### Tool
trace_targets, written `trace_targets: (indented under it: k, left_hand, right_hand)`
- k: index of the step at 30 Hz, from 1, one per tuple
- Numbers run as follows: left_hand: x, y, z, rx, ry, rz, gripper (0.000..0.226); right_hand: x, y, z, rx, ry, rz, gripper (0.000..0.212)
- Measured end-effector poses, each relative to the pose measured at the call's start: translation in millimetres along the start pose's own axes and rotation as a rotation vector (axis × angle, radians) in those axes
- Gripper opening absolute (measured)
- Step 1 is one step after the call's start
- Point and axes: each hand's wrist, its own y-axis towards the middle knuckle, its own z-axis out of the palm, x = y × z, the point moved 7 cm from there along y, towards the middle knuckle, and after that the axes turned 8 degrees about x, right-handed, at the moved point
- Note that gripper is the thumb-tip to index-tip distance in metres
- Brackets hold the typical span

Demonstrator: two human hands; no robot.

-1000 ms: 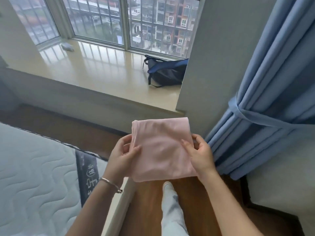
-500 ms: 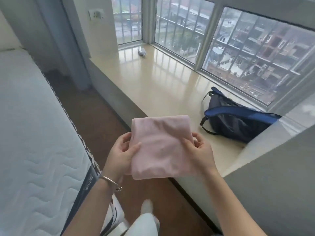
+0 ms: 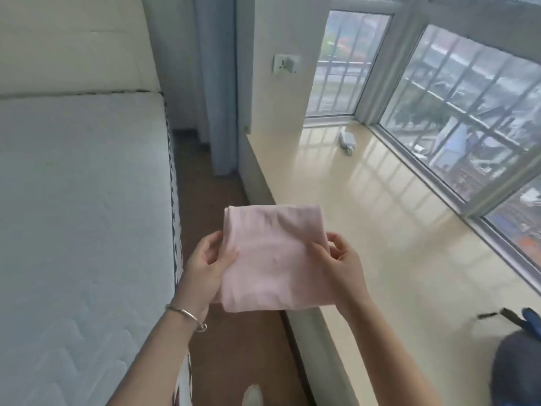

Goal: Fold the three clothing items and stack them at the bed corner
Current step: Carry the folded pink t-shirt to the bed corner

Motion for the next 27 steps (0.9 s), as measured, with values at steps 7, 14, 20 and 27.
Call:
trace_targets:
  k: [7, 14, 20, 27]
  left_hand:
    - [-38.3, 126.4, -55.2, -0.202, 0.003, 0.021, 0.032]
    - [-77.4, 277.7, -97.1, -0.354, -0.040, 0.043, 0.031]
    - [-128.5, 393.4, -143.8, -0.463, -0.053, 0.025, 0.027]
    - [-154.8, 516.6, -220.2, -0.537, -0.063, 0.006, 0.027]
  right_hand:
    - [46.3, 162.3, 78.0, 0.203, -0.051, -0.042, 0.004]
    - [88.7, 342.1, 158.1, 0.362, -0.096, -0.116, 0.008]
    - [140.2, 478.4, 231.2, 0.456, -0.145, -0.146, 0.006]
    - [169.5, 607.2, 327.5, 0.505, -0.192, -0.131, 0.008]
